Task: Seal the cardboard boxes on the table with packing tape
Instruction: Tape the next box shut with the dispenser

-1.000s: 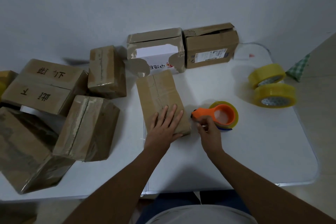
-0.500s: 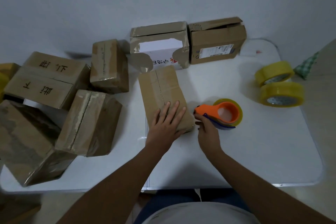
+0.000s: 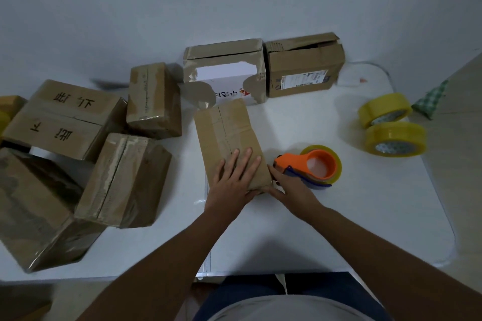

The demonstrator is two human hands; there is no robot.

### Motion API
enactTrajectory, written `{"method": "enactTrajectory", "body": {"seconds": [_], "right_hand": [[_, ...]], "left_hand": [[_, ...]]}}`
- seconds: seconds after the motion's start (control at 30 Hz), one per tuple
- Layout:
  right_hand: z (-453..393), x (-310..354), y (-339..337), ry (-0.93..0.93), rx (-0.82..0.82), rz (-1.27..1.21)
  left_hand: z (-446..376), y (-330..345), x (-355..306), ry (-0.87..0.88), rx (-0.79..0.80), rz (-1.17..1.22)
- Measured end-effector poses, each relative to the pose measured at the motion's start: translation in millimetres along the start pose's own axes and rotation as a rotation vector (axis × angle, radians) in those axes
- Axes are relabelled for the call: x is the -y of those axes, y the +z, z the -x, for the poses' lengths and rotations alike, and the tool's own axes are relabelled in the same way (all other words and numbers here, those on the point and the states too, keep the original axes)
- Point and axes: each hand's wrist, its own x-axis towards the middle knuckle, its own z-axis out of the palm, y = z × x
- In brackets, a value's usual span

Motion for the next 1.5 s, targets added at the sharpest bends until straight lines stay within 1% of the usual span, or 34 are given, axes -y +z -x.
{"method": "enactTrajectory", "body": {"seconds": [0.07,0.17,0.27,0.33,0.4,0.47,0.5,0.53,0.57,0.63,0.7,0.77,0.87,0.9,0.93,0.97,1.03,1.1,1.2,1.3,1.37,1.5], "right_hand": [[-4.5,-3.1,-10.5,-0.038,0.045,0.113],[-12.4,2.3,-6.4,-0.009,0.013,0.286],[-12.1,8.3,0.9,0.044,-0.017,0.357],[-12.2,8.8,-1.5,0.047,0.002,0.414],[-12.0,8.9,-3.5,0.057,0.024,0.462],[-9.4,11.0,-2.4,0.071,0.052,0.487],[-7.0,12.8,-2.3,0.084,0.063,0.483],[-3.9,15.2,-2.9,0.094,0.059,0.457],[-0.5,17.2,-3.9,0.090,0.037,0.424],[4.6,21.6,-5.0,-0.021,-0.052,0.438],[6.2,27.8,-2.3,-0.172,-0.085,0.571],[2.0,34.0,3.7,-0.245,-0.005,0.652],[-16.5,45.1,14.8,-0.297,0.080,0.716],[-23.5,49.3,18.5,-0.319,0.088,0.745],[-29.8,52.7,22.5,-0.339,0.092,0.784],[-35.0,55.2,27.2,-0.355,0.091,0.829],[-39.5,56.0,35.9,-0.362,0.090,0.901],[-37.7,52.1,43.1,-0.336,0.095,0.931],[-25.5,47.3,50.4,-0.309,0.106,0.938],[-12.6,45.0,55.2,-0.353,0.082,0.969],[-12.2,44.8,54.8,-0.367,0.068,0.995],[-20.0,42.4,56.9,-0.378,0.055,1.064]], "left_hand": [[-0.2,-0.1,-0.5,-0.007,0.015,0.000],[-1.4,1.1,-1.3,-0.019,0.031,-0.004],[-1.6,-0.4,-0.6,-0.013,0.054,0.014],[-1.1,-3.2,0.7,0.002,0.107,0.065],[-3.4,-8.7,5.5,0.014,0.171,0.217],[-9.0,-21.9,15.0,-0.035,0.206,0.557],[-11.2,-30.2,21.1,-0.090,0.165,0.729],[-11.1,-37.7,27.3,-0.172,0.079,0.845],[-8.3,-42.8,33.2,-0.279,-0.020,0.911],[5.5,-46.2,43.9,-0.512,-0.170,1.030],[27.1,-41.8,49.4,-0.727,-0.235,1.225],[49.2,-33.1,49.0,-0.952,-0.235,1.425],[74.1,-16.1,43.4,-1.283,-0.166,1.770],[80.5,-11.1,40.7,-1.348,-0.133,1.897],[86.5,-7.2,37.5,-1.376,-0.105,1.994],[91.6,-4.1,34.1,-1.367,-0.080,2.057],[96.6,-1.2,27.3,-1.296,-0.047,2.120],[98.2,-1.0,24.4,-1.236,-0.063,2.156],[101.1,0.6,26.6,-1.202,-0.126,2.119],[109.5,5.1,26.0,-1.165,-0.131,2.077],[113.2,8.2,23.0,-1.177,-0.149,2.081],[115.0,10.7,19.3,-1.201,-0.243,2.074]]}}
